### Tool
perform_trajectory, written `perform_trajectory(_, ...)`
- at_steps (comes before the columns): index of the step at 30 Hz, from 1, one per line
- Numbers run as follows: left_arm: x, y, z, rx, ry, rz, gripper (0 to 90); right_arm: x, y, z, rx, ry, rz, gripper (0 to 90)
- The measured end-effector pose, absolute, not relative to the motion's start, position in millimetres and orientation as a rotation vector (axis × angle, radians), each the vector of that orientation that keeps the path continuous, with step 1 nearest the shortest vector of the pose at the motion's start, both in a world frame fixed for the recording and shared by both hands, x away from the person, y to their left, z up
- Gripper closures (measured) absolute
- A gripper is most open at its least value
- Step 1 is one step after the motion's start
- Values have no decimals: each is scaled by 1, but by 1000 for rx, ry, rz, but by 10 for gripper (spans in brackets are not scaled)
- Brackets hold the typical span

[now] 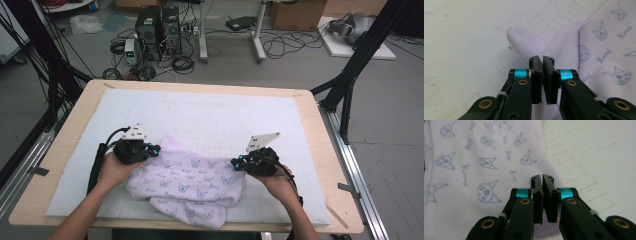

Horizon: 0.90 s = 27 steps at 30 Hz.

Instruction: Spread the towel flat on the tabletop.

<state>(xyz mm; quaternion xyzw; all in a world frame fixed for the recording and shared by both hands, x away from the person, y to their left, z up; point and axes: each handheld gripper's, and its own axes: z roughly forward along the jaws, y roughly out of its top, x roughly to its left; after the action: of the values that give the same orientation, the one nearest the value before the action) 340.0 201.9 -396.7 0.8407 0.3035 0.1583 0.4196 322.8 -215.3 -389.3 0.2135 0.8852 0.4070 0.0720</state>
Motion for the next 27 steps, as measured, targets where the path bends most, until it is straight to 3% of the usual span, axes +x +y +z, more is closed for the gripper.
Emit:
perform_trajectory(6,325,225,-370,1986,813,507,854,333,-218,-356,609,2537,1225,872)
perform_trajectory(11,321,231,-389,2052,842,437,842,347,-218,-366,640,2566,1181,865)
perform_trajectory(13,323,232,-402,2064,869,407,762,353,-216,-388,682,2719,1190,791)
perform_trajectory(15,327,234,-409,2049,890,378,620,353,-214,-404,694,2809,1132,740)
perform_trajectory(19,339,229,-412,2068,858,330,502,353,-221,-400,724,2706,1236,646)
perform_trajectory(23,347,219,-416,2100,821,292,455,359,-223,-402,742,2667,1207,495)
perform_trajectory(25,351,214,-424,2145,837,267,454,364,-222,-411,784,2713,1152,474)
perform_trajectory(27,354,211,-430,2200,844,247,508,367,-219,-421,800,2729,1118,474)
